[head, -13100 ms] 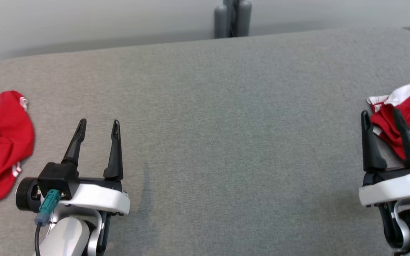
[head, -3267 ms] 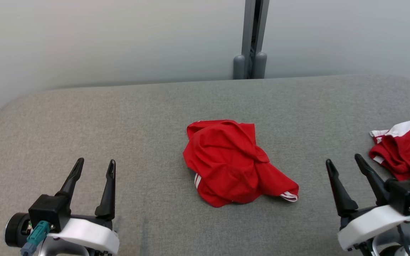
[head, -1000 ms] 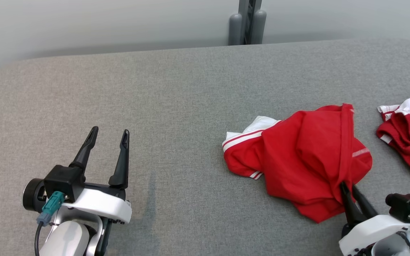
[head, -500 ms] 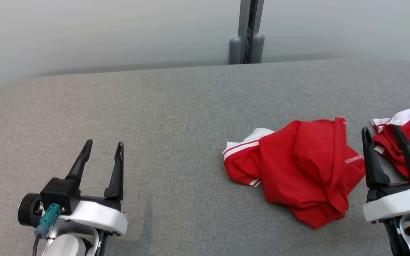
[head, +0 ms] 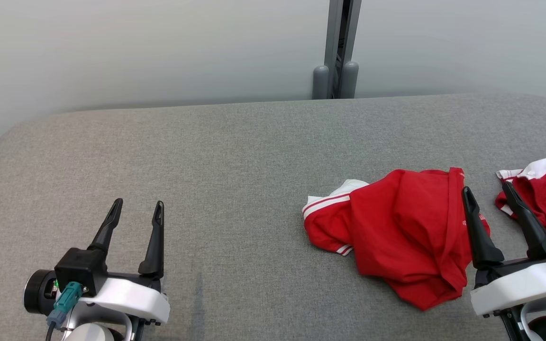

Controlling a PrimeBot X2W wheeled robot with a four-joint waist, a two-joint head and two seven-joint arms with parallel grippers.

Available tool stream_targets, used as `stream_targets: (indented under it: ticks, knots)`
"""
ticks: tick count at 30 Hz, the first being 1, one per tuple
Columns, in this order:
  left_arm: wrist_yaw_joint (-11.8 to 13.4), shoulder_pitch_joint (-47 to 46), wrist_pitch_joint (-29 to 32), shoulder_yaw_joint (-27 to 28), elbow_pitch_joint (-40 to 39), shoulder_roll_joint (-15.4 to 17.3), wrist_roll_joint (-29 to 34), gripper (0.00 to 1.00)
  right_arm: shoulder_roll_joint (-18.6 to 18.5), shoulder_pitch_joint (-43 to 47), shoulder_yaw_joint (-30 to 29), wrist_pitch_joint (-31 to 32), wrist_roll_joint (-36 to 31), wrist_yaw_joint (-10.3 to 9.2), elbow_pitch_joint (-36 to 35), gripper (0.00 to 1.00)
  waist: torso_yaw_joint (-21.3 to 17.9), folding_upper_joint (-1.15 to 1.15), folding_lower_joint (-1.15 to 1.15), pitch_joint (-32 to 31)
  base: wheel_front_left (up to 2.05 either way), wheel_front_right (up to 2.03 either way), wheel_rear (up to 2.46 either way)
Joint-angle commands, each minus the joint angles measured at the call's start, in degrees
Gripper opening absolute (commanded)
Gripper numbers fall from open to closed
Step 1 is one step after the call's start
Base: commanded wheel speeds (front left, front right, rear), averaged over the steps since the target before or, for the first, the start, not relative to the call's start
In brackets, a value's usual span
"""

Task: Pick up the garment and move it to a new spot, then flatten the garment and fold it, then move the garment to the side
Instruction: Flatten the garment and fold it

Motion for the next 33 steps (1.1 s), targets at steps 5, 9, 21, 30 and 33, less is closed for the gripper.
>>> stream_targets:
  ticks: [5, 9, 21, 30, 33]
  knots:
    - [0.46, -0.05, 0.17, -0.07, -0.55, 0.43, -0.33, 1.0, 0.12, 0.61, -0.31, 0.5, -0.1, -0.02, -0.59, 1.0, 0.05, 0.0, 0.0, 0.31, 0.0, 0.0, 0.0]
    - [-1.0, -2.82, 1.14, -1.63, -0.97, -0.27, 0.11, 1.0, -0.01, -0.02, -0.06, 0.8, 0.05, -0.02, -1.0, 1.0, -0.14, 0.0, 0.0, 1.35, 0.0, 0.0, 0.0]
    - [-13.93, -18.32, 12.75, -14.13, 9.96, -8.91, -2.91, 1.0, 0.24, -3.34, 2.99, -0.47, 1.72, -0.02, 0.66, 1.0, -6.18, 0.0, 0.0, 7.99, 0.0, 0.0, 0.0]
    - [-19.47, -27.09, 18.56, -14.98, 25.78, -10.75, -7.31, 1.0, 0.75, -5.9, 4.77, -3.23, 3.0, -0.02, 4.0, 1.0, -11.27, 0.0, 0.0, 12.41, 0.0, 0.0, 0.0]
    - [-20.4, -28.7, 19.72, -15.5, 29.2, -10.77, -8.51, 1.0, 0.82, -6.36, 4.68, -4.2, 3.29, -0.02, 4.92, 1.0, -11.93, 0.0, 0.0, 12.96, 0.0, 0.0, 0.0]
